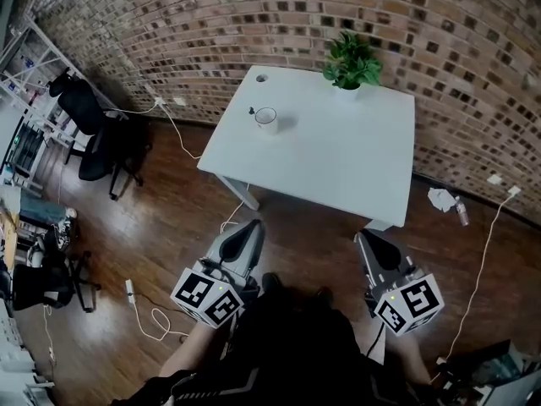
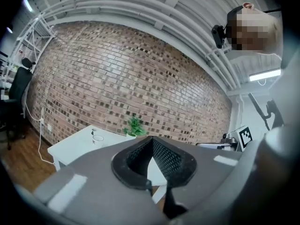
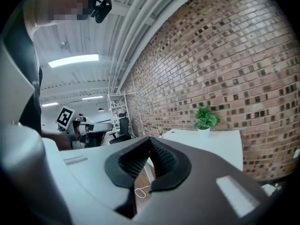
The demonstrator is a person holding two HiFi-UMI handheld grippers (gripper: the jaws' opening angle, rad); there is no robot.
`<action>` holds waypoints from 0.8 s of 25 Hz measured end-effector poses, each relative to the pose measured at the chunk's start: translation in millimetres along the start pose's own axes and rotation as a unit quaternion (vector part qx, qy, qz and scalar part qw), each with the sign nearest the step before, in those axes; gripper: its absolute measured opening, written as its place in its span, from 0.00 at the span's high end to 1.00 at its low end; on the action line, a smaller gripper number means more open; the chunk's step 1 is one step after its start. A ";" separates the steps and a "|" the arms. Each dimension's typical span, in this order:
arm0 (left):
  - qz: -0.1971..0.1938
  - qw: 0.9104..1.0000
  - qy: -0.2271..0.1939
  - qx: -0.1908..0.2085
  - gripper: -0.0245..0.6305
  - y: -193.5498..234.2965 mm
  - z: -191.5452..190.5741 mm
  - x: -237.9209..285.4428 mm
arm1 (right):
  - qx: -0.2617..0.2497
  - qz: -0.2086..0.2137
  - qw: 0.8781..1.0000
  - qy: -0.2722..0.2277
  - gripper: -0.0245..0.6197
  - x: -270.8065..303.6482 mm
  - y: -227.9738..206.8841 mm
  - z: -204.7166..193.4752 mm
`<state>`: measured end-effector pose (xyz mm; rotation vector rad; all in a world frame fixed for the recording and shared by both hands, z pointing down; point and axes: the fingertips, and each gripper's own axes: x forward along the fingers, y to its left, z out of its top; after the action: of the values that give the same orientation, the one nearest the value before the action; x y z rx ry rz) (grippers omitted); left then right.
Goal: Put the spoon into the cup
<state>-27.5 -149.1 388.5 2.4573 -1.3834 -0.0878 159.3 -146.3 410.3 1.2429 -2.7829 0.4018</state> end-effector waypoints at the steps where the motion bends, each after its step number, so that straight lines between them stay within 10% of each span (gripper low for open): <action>1: 0.000 1.000 -0.002 0.002 0.95 -0.1 1.5 -4.3 | 0.002 0.001 1.000 0.000 0.95 -0.7 4.2 -0.9; 20: -0.025 0.999 -0.022 -0.014 0.95 45.1 14.7 -88.7 | -0.024 -0.040 0.998 -0.029 0.95 2.5 93.4 21.3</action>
<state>-114.7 -99.6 379.2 2.4812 -1.3283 -0.1742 89.4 -94.0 370.7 1.3719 -2.7601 0.2977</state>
